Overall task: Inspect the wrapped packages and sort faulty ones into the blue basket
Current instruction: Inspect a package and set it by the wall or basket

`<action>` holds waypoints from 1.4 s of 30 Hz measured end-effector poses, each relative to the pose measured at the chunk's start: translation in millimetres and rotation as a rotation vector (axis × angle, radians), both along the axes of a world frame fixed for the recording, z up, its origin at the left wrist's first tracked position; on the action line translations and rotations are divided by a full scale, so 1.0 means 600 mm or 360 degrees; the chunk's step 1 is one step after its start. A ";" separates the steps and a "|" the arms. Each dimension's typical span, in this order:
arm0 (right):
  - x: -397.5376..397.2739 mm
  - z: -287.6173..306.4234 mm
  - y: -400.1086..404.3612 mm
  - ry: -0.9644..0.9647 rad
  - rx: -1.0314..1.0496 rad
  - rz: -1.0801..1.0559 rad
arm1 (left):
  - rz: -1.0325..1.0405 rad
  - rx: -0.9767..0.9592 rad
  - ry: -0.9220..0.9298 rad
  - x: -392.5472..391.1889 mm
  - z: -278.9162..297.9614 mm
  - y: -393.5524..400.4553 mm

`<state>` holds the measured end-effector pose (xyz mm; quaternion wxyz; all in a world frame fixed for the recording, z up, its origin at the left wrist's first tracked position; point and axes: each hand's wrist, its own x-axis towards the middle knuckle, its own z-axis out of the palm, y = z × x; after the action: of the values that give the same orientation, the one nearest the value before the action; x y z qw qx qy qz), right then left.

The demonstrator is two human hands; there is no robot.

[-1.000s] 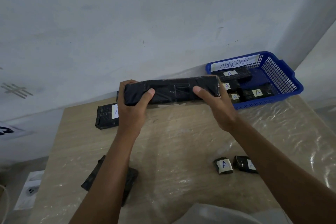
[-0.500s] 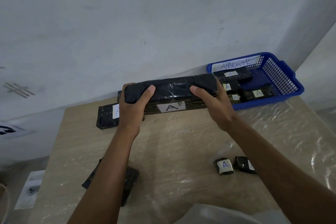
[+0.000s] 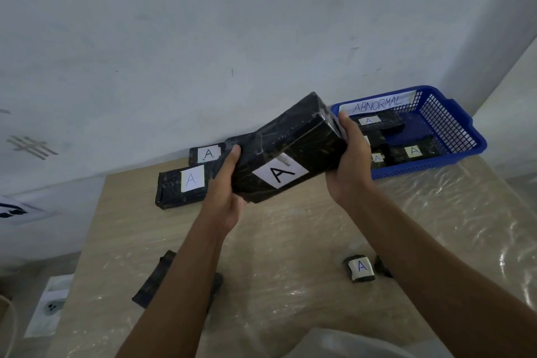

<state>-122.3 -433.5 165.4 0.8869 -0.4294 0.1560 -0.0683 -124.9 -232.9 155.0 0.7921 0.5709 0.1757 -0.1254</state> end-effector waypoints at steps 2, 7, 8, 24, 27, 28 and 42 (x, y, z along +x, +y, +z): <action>0.005 0.003 0.003 0.0091 0.0049 -0.0181 | -0.0034 0.0091 0.0043 -0.002 -0.009 -0.001; 0.005 0.002 -0.001 -0.0018 -0.0215 -0.0413 | 0.0070 0.0873 -0.0229 0.000 -0.003 -0.022; 0.004 0.000 0.000 -0.0052 -0.0304 -0.0414 | 0.0066 0.0991 -0.0369 0.000 0.005 -0.034; -0.017 0.018 0.025 -0.0450 -0.0673 -0.0073 | 0.0287 0.0590 -0.0841 0.002 0.066 -0.132; -0.023 0.016 0.030 -0.0339 -0.0625 0.0001 | 0.0188 0.0644 -0.0850 -0.001 0.068 -0.128; -0.023 0.017 0.032 -0.0314 -0.0631 -0.0002 | 0.0132 0.0619 -0.0853 -0.003 0.069 -0.126; -0.030 0.021 0.023 -0.0427 -0.0618 0.0230 | -0.0018 0.0485 -0.0780 -0.003 0.069 -0.104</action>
<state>-140.1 -419.7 178.2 0.8031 -0.5889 -0.0105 -0.0898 -126.8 -295.4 196.3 0.7153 0.6977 -0.0073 0.0397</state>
